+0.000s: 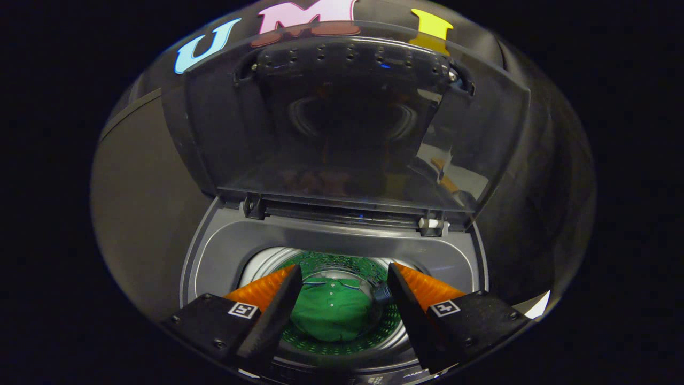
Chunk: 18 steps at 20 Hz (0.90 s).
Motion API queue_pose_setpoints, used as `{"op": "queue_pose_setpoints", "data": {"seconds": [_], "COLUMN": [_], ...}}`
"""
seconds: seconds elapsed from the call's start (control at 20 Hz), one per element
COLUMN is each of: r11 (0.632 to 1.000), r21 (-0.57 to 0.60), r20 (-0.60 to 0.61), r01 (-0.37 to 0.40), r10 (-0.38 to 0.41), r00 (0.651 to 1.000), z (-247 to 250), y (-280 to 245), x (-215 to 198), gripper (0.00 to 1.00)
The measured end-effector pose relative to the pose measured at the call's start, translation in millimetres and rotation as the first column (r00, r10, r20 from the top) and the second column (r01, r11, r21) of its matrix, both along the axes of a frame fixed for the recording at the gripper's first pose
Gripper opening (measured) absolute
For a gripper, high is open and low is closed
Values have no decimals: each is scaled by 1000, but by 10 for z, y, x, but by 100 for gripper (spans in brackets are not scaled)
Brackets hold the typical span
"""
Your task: Put the clothes into the washing machine and then close the washing machine lid.
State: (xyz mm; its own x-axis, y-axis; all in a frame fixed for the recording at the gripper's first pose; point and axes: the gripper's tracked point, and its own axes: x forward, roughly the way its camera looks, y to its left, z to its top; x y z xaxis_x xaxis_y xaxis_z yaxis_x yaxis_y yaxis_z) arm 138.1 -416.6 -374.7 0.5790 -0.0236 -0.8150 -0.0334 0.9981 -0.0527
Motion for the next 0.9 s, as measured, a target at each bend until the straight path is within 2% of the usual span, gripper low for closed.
{"op": "queue_pose_setpoints", "data": {"seconds": [0.25, 0.55, 0.75, 0.9], "r11": [997, 989, 980, 972], "r21": [69, 41, 26, 15], "r20": [5, 192, 356, 497], "r01": [-21, -140, -197, -235], "r10": [20, 130, 175, 197], "r00": [1000, 973, 918, 845], "z": [247, 941, 1593, 2160], "y": [184, 383, 539, 656], "x": [-96, 96, 377, 793], "gripper": [100, 100, 100, 99]}}
